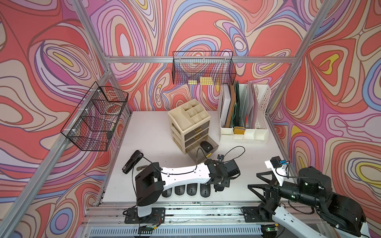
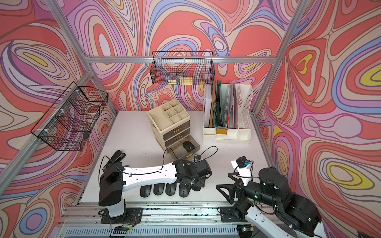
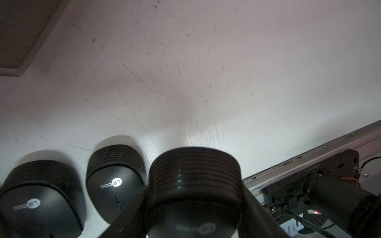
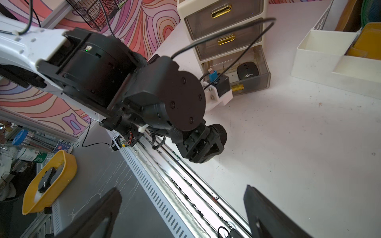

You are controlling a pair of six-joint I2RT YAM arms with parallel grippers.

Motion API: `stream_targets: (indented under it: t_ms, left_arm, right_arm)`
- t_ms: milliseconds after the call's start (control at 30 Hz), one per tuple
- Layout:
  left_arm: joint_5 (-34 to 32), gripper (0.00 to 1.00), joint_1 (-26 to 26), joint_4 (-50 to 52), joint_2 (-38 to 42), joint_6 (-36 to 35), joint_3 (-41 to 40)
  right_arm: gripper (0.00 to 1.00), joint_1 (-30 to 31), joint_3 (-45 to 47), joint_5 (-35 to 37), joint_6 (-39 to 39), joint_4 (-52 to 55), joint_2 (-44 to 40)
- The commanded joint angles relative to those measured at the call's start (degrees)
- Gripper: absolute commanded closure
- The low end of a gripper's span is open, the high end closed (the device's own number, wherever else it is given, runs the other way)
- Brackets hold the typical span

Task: Take the mice out of the drawer
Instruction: Place the mouse at the center of the board.

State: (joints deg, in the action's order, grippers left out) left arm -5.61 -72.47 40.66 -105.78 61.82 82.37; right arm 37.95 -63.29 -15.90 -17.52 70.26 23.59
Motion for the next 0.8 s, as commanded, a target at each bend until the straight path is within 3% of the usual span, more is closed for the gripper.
stream_targets:
  t_ms: [0,533,767]
  left_arm:
    - [1.31,0.4,-0.81,-2.94,-1.7,2.93,-2.16]
    - [2.99,0.36,-1.28,-6.74,-3.89,7.27,-8.96]
    - [-0.13,0.36,-1.15,-4.22,-4.0,6.57,-8.89]
  right_arm:
    - [0.02,0.01,1.1,0.52,-0.15,-1.85,-1.03]
    - [0.03,0.06,4.12,0.73,-1.04,-4.78,-2.13]
    - [0.03,0.01,4.91,0.48,-1.64,-5.18,-2.5]
